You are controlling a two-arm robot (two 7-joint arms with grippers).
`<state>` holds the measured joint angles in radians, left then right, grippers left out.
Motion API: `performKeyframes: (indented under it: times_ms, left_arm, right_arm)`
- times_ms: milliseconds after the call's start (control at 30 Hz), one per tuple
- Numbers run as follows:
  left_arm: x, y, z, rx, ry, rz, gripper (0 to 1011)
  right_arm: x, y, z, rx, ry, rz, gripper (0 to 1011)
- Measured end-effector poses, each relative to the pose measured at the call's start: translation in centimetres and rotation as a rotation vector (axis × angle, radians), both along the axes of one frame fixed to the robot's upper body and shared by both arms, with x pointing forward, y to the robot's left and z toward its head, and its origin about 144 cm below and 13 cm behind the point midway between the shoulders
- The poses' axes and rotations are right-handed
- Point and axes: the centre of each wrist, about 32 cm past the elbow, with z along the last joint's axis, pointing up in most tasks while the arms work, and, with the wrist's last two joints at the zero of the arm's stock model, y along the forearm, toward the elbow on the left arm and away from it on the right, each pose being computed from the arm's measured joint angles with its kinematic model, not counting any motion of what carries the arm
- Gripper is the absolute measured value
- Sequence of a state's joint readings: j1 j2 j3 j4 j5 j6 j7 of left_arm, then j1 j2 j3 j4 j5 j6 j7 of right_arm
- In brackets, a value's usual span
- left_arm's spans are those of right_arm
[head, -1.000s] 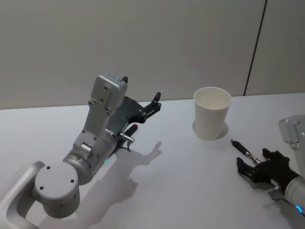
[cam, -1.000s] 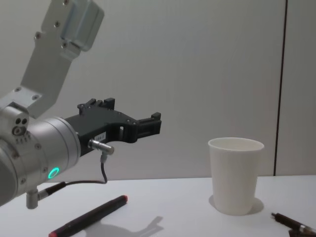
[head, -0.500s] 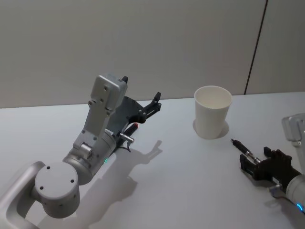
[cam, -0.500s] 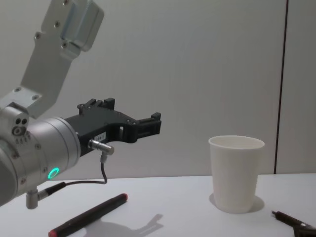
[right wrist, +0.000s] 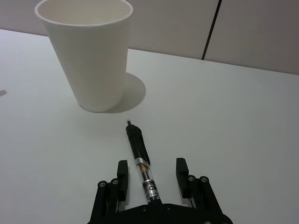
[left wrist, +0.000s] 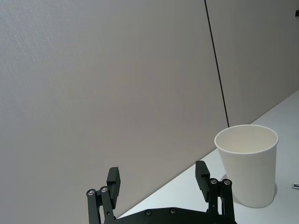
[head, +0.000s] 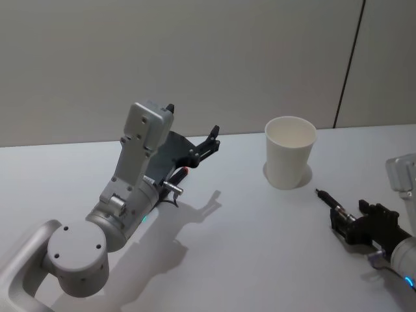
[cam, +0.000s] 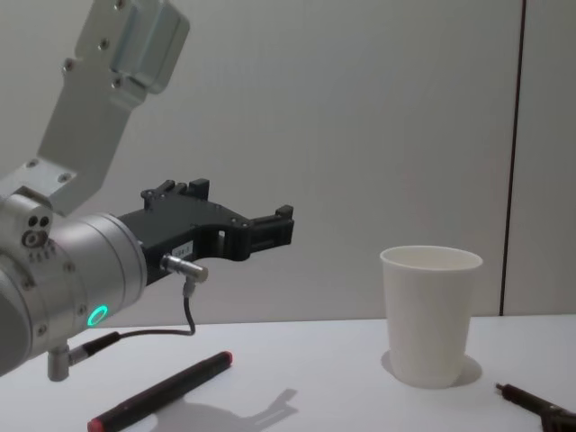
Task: Place the pen into the pen holder.
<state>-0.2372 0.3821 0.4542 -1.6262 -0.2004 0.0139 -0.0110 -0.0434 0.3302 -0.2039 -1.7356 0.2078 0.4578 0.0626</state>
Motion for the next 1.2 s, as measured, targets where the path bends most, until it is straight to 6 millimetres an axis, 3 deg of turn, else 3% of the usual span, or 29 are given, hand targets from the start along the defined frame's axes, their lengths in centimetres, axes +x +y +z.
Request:
performKeyframes:
  times_ms: [867, 1033, 1200]
  left_arm:
    - [0.0, 0.0, 0.0, 0.0, 0.0, 0.0, 1001]
    - [0.0, 0.0, 0.0, 0.0, 0.0, 0.0, 1001]
    - [0.0, 0.0, 0.0, 0.0, 0.0, 0.0, 1001]
  right_arm:
    - [-0.02, -0.07, -0.14, -0.002, -0.01, 0.009, 458]
    - [-0.02, -0.07, -0.15, -0.003, -0.01, 0.01, 400]
    - [-0.02, -0.08, -0.15, -0.003, -0.011, 0.011, 269]
